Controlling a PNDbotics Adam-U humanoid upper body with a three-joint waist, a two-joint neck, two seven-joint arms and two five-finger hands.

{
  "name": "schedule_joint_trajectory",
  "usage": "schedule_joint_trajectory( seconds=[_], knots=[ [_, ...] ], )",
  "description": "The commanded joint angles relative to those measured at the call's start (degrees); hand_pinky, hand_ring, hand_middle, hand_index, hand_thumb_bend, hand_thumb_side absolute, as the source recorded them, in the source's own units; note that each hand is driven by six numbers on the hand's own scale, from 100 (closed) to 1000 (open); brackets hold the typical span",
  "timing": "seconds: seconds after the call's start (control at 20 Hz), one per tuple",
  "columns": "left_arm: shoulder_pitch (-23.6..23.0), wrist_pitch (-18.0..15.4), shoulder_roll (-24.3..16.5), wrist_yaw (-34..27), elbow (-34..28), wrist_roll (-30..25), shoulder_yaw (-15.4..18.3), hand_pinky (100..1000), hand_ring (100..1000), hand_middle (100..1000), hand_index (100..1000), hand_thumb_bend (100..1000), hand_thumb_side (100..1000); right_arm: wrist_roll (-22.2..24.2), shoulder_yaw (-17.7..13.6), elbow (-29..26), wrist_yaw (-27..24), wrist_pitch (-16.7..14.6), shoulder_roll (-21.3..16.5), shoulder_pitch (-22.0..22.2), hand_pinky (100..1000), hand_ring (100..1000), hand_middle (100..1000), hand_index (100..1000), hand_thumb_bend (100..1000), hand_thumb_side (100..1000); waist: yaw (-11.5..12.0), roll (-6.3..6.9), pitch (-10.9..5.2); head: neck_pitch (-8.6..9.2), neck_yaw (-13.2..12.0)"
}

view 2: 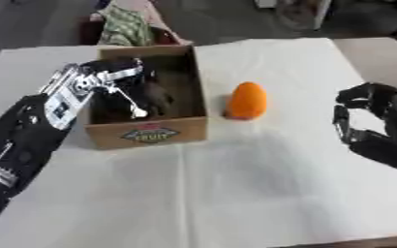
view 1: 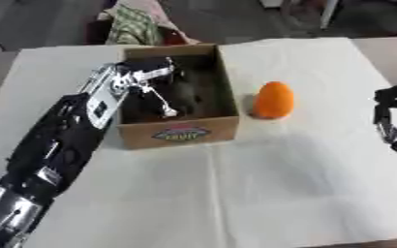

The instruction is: Pick up objects on the table and place them in the box.

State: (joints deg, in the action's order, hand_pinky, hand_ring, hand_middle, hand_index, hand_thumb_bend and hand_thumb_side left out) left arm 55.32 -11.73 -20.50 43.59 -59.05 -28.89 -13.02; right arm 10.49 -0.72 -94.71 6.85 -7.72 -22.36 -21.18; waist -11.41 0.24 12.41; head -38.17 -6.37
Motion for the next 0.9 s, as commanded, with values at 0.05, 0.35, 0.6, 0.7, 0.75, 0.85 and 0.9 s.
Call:
schedule_joint_trajectory(
  seconds=[0.05, 0.35, 0.6, 0.7, 0.75, 0.85, 0.9],
  knots=[
    [0.7, 0.9, -2.4, -1.6, -2.4, 1.5, 0.6, 841, 715, 744, 793, 1000, 766, -0.2, -0.7, -0.5, -0.3, -0.1, -1.0, -0.6, 761, 800, 607, 621, 100, 103, 0.1, -0.11, -0.84, 0.79, 0.4],
    [-0.2, 1.8, -5.5, -4.8, -8.1, 3.9, 1.5, 842, 667, 732, 803, 1000, 850, -0.8, -1.3, -0.3, 0.0, -0.2, -2.1, -0.9, 761, 800, 608, 624, 100, 102, 0.9, -0.17, -0.86, 0.92, 1.1],
    [-3.6, 3.3, -9.0, -9.2, -15.3, 8.2, 5.9, 775, 539, 629, 757, 853, 705, -1.7, -1.7, 0.9, 0.3, -0.4, -5.1, -3.1, 761, 799, 610, 633, 100, 100, 2.2, -0.18, -0.82, 1.10, 2.5],
    [-6.1, 4.5, -9.9, -11.0, -18.3, 10.0, 8.8, 745, 502, 597, 739, 802, 658, -2.0, -1.5, 2.4, -0.2, -0.2, -7.0, -4.6, 761, 801, 614, 638, 100, 100, 3.0, -0.21, -0.79, 1.21, 3.2],
    [-7.4, 5.1, -10.2, -11.9, -19.7, 10.9, 10.2, 734, 493, 587, 734, 785, 643, -2.0, -1.3, 3.3, -0.5, 0.0, -8.0, -5.4, 761, 802, 615, 641, 100, 100, 3.4, -0.24, -0.76, 1.25, 3.5],
    [-10.3, 6.2, -11.0, -13.8, -22.8, 12.8, 12.6, 721, 482, 575, 728, 750, 609, -1.8, -0.9, 5.3, -1.4, 0.1, -9.6, -7.0, 761, 803, 618, 647, 100, 101, 3.9, -0.24, -0.66, 1.41, 4.0],
    [-11.7, 6.9, -11.3, -14.7, -24.3, 13.7, 13.7, 719, 480, 573, 727, 743, 602, -1.6, -0.7, 6.4, -1.9, 0.3, -10.5, -8.0, 760, 803, 618, 650, 100, 101, 4.4, -0.27, -0.57, 1.54, 4.5]
  ],
)
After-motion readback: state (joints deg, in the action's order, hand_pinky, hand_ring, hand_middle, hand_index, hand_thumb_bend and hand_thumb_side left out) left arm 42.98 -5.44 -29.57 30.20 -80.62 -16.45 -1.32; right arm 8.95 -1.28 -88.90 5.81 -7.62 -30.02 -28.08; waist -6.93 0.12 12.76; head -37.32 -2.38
